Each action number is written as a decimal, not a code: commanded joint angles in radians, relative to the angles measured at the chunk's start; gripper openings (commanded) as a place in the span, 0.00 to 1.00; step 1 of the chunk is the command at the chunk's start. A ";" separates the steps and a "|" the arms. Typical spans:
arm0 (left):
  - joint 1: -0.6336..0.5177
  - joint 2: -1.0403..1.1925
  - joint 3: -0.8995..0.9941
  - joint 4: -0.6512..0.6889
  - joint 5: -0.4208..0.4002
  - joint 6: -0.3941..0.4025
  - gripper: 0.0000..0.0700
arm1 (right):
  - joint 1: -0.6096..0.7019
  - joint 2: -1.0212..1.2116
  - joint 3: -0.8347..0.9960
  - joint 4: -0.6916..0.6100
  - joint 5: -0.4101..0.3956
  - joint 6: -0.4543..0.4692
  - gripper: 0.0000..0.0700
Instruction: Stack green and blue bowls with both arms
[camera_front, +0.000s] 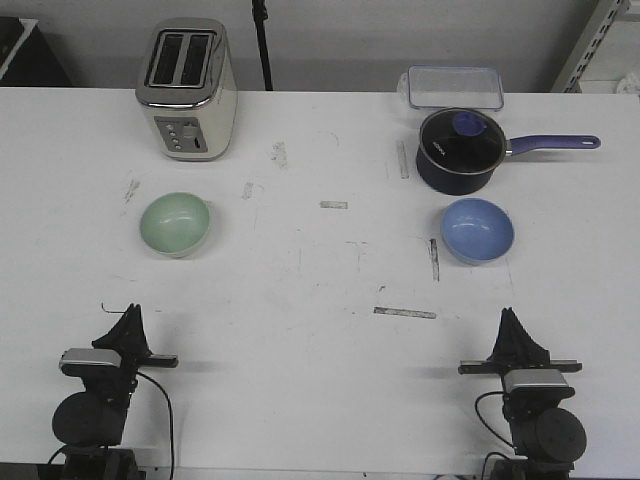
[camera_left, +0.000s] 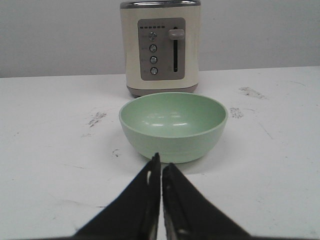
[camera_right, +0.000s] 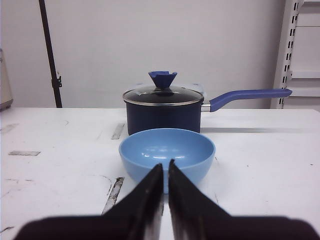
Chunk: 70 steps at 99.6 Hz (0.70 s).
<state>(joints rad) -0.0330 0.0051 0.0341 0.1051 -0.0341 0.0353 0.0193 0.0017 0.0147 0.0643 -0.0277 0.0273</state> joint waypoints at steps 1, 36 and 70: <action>0.001 -0.002 -0.023 0.016 0.000 -0.005 0.00 | 0.001 0.000 -0.002 0.011 0.002 0.009 0.01; 0.001 -0.002 -0.023 0.016 0.001 -0.005 0.00 | 0.001 0.000 -0.002 0.018 0.002 0.010 0.01; 0.001 -0.002 -0.023 0.016 0.001 -0.005 0.00 | 0.001 0.000 0.002 0.020 0.002 0.009 0.01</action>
<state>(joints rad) -0.0330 0.0051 0.0341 0.1051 -0.0341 0.0353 0.0193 0.0017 0.0147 0.0662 -0.0277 0.0273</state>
